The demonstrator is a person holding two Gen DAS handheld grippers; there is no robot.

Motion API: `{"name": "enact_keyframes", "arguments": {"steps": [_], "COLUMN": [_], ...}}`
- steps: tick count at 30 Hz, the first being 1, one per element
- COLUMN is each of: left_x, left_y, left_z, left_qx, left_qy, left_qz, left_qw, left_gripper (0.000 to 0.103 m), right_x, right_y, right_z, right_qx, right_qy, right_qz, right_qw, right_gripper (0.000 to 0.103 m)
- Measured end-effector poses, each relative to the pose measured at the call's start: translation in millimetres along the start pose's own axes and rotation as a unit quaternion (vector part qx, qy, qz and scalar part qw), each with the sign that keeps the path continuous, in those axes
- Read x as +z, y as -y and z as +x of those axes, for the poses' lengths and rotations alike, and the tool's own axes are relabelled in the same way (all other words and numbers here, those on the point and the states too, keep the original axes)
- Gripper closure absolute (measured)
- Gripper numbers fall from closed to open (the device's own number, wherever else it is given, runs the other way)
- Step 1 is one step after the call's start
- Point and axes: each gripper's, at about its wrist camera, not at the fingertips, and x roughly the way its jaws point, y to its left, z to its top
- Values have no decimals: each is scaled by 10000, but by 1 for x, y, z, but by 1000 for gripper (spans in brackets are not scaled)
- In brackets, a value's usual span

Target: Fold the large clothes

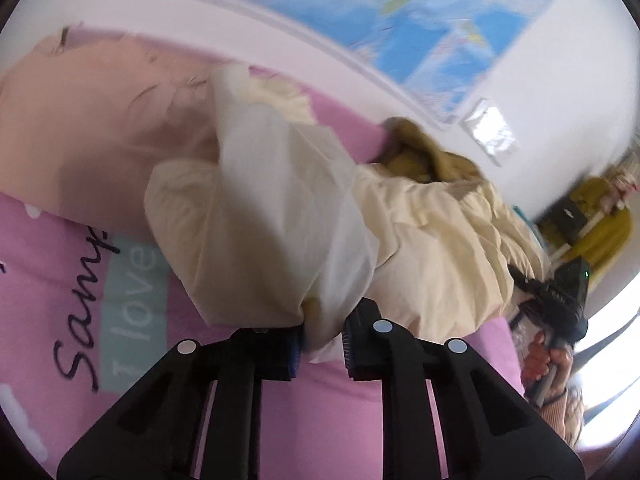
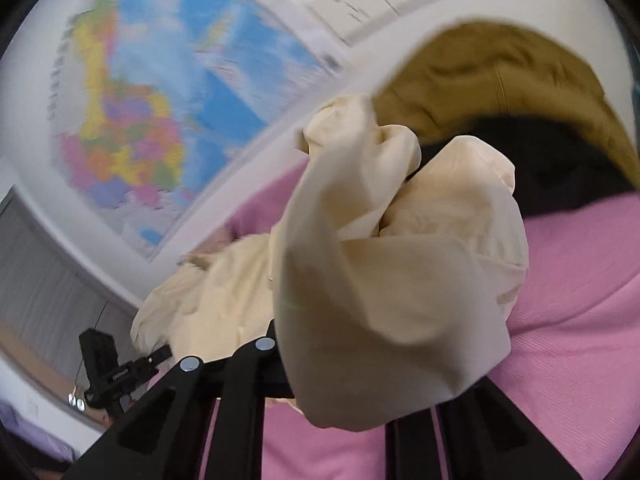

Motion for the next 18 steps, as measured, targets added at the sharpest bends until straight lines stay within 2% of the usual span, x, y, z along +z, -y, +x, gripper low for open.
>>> {"name": "enact_keyframes", "arguments": {"steps": [3,4,5,6,8,9,10,12,13,14,15,16,18], "left_x": [-19,-27,-38,-49,-61,-63,-64,-62,-59,-57,-53,-48,-35], "left_y": [1,-3,-6,-10,-14,-15,-15,-13,-8,-5,-1,5,20], "left_z": [-22,-24,-23,-21,-24,-30,-43,-67,-81,-91,-103,-112,-108], "left_qx": [-209,-253,-170,114,472,530,552,546,671,790,924,994,1001], "left_qy": [-48,-167,-351,-551,-596,-521,-368,-62,232,467,715,913,948], "left_qz": [230,246,301,388,512,526,521,616,731,825,932,1035,1242], "left_qw": [9995,9992,9988,9977,9958,9958,9964,9966,9948,9924,9888,9854,9826], "left_gripper": [84,80,69,63,53,50,47,47,44,33,29,26,26], "right_x": [-14,-20,-26,-34,-49,-55,-56,-53,-50,-45,-43,-39,-34], "right_y": [-1,3,8,16,32,42,46,45,41,36,33,24,4], "right_z": [-36,-41,-43,-42,-36,-36,-38,-51,-62,-75,-82,-91,-96], "right_qx": [95,76,12,-187,-620,-780,-845,-1174,-1277,-1399,-1518,-1760,-1948], "right_qy": [50,-28,-153,-357,-725,-828,-840,-739,-571,-403,-276,-26,245], "right_qz": [-144,-113,-83,-59,66,186,253,211,114,31,-40,-253,-701], "right_qw": [9998,9999,9998,9992,9954,9933,9926,9901,9901,9893,9880,9841,9780], "right_gripper": [87,85,84,77,68,60,47,35,32,31,30,27,24]}}
